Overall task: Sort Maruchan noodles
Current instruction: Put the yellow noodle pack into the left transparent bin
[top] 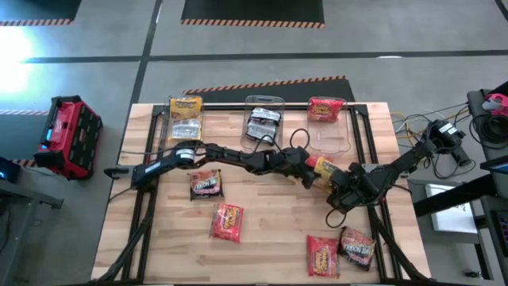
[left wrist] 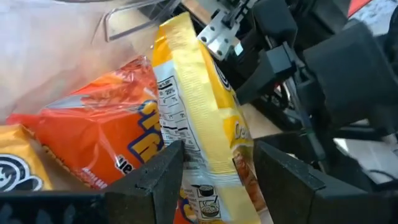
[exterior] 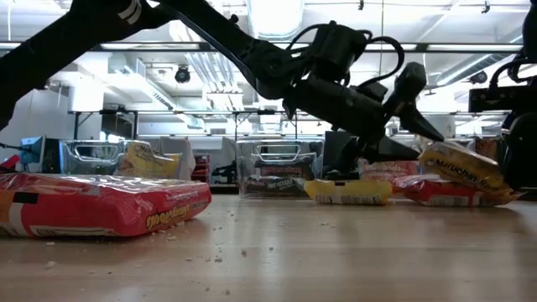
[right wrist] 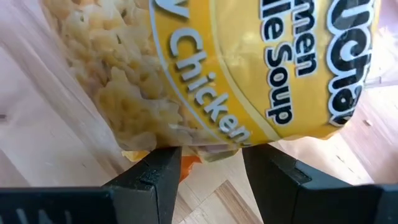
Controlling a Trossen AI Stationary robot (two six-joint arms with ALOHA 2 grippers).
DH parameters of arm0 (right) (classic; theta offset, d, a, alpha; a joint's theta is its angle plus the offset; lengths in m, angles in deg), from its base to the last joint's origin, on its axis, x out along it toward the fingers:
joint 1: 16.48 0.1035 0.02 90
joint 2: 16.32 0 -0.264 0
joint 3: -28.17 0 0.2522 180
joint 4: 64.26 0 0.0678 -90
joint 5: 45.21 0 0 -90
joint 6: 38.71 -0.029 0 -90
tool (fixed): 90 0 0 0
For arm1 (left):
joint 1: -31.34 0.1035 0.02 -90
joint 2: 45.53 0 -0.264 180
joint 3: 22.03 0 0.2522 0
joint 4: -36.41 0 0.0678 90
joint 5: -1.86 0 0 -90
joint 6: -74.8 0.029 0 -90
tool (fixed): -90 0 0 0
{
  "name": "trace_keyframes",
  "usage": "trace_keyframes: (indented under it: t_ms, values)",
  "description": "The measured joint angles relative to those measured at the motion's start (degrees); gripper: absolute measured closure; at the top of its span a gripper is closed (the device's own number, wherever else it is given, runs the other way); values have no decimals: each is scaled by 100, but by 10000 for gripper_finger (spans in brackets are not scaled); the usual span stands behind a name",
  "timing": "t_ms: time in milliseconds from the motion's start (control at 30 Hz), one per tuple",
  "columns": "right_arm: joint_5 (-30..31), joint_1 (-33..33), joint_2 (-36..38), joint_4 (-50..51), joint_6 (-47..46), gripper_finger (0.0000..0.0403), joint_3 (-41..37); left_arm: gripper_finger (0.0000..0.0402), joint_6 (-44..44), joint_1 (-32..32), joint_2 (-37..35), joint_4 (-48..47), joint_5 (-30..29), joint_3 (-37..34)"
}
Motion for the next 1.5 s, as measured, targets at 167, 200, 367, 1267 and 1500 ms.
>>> trace_keyframes:
  t_ms: [167, 200, 367, 1267, 1500]
  values:
    - [33, 0, 0, -66, 54, 243, 0, 225, 308, -8, 0, -53, 7, 0]
    - [36, 0, 0, -74, 54, 243, 0, 225, 311, -8, 0, -2, 8, 0]
    - [42, 0, 0, -103, 53, 243, 0, 225, 101, -6, 0, 6, -5, 0]
    - [-769, -2, 149, 18, 265, 214, 595, 302, 5, -10, 2, -43, 216, 0]
    - [-723, 9, 325, 495, 529, 163, 1232, 305, 5, -8, 2, -86, 192, 0]
